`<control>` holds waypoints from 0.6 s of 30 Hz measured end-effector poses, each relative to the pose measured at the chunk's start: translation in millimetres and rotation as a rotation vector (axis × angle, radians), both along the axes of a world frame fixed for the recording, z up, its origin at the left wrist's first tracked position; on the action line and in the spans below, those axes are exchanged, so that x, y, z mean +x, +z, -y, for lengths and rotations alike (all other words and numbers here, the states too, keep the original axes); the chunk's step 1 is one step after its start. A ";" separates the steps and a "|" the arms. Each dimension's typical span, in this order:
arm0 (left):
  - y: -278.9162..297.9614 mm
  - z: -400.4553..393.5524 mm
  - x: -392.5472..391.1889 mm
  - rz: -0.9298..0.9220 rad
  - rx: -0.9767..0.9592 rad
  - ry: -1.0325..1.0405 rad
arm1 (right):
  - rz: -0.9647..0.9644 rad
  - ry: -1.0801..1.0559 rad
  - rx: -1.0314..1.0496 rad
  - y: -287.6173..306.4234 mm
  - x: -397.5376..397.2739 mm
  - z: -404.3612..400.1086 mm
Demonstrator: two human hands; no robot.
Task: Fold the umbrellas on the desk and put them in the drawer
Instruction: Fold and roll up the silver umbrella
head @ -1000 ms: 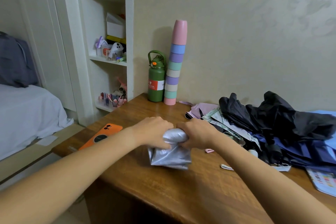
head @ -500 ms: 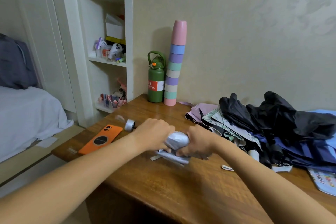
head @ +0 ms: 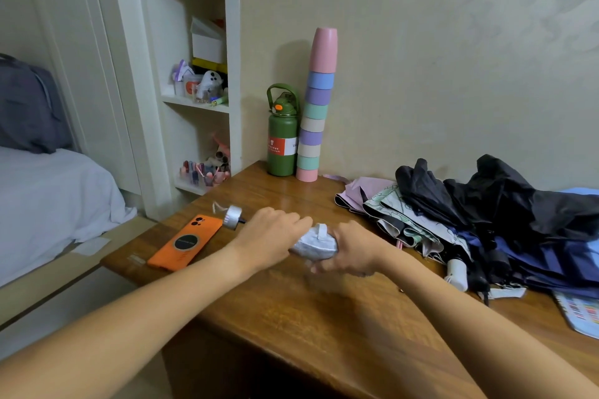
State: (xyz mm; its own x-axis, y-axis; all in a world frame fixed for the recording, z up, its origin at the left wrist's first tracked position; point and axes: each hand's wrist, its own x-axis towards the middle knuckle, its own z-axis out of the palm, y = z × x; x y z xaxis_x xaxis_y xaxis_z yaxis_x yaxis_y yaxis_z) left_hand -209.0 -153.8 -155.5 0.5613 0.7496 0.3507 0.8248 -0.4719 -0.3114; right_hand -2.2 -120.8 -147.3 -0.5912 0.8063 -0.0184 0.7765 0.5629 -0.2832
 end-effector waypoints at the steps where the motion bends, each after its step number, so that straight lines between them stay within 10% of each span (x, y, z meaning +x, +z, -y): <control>1: 1.5 -0.1 -1.0 0.027 -0.104 0.052 | 0.064 -0.025 0.109 -1.2 -1.7 0.2; 6: 11.7 -5.3 -2.2 0.152 -0.655 0.233 | 0.197 0.014 0.407 -15.4 -12.8 5.1; 18: 3.9 14.3 3.6 -0.100 -0.257 0.056 | -0.904 -0.085 -0.417 -18.7 -11.6 -3.5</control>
State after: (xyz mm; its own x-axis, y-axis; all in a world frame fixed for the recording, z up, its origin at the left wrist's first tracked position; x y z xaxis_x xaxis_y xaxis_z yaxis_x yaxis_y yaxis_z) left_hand -205.4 -168.1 -151.6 0.5389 0.8376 0.0898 0.8229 -0.5006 -0.2689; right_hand -13.8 -117.3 -166.0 -0.4635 0.8781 0.1190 0.2045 0.2366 -0.9498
